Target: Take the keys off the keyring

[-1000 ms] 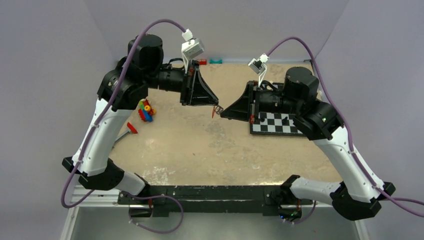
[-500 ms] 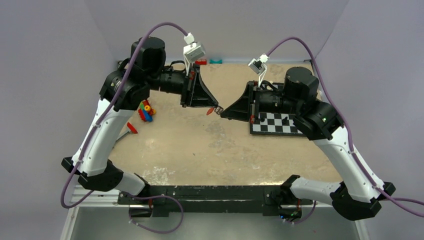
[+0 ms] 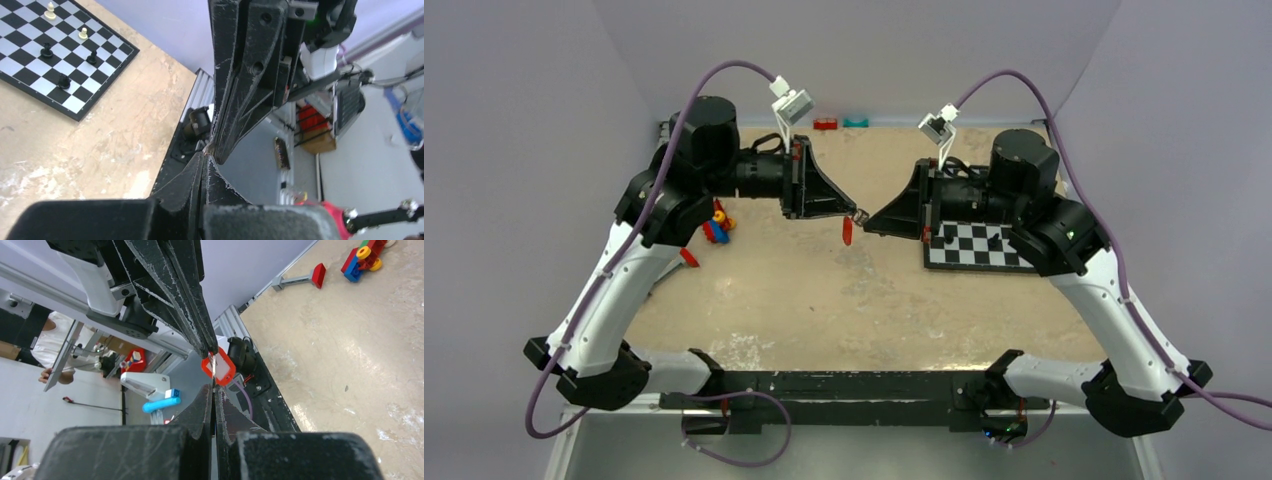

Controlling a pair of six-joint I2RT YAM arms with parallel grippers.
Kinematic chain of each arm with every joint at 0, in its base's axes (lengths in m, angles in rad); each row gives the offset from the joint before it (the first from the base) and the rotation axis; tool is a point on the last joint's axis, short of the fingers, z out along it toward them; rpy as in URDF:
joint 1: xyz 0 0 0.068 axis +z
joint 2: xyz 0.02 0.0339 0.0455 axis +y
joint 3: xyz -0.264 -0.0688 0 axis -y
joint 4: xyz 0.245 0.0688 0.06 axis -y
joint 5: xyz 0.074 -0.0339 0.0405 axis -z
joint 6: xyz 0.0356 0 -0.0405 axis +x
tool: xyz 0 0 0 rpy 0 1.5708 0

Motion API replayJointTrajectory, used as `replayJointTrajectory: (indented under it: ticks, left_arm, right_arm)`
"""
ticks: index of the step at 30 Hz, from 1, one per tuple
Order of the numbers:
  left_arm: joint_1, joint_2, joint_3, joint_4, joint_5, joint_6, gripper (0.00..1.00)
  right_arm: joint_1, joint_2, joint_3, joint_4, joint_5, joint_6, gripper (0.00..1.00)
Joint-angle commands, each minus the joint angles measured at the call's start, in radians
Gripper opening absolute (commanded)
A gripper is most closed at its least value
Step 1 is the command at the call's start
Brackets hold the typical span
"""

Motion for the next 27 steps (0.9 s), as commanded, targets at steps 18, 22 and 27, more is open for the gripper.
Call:
replayJointTrajectory:
  ticks: [18,22,27]
  left_arm:
    - [0.003,-0.129,-0.265,0.454,-0.235,-0.463,0.00]
    - [-0.001,-0.168,-0.341,0.537,-0.295,-0.503,0.00]
    - [-0.018,-0.202,-0.417,0.623,-0.370,-0.530,0.00]
  right_arm:
    - [0.002,0.021,0.103,0.083,-0.019,0.020,0.00]
    - [0.002,0.021,0.104,0.090,-0.020,0.025,0.00]
    - [0.002,0.022,0.097,0.109,-0.021,0.035,0.00]
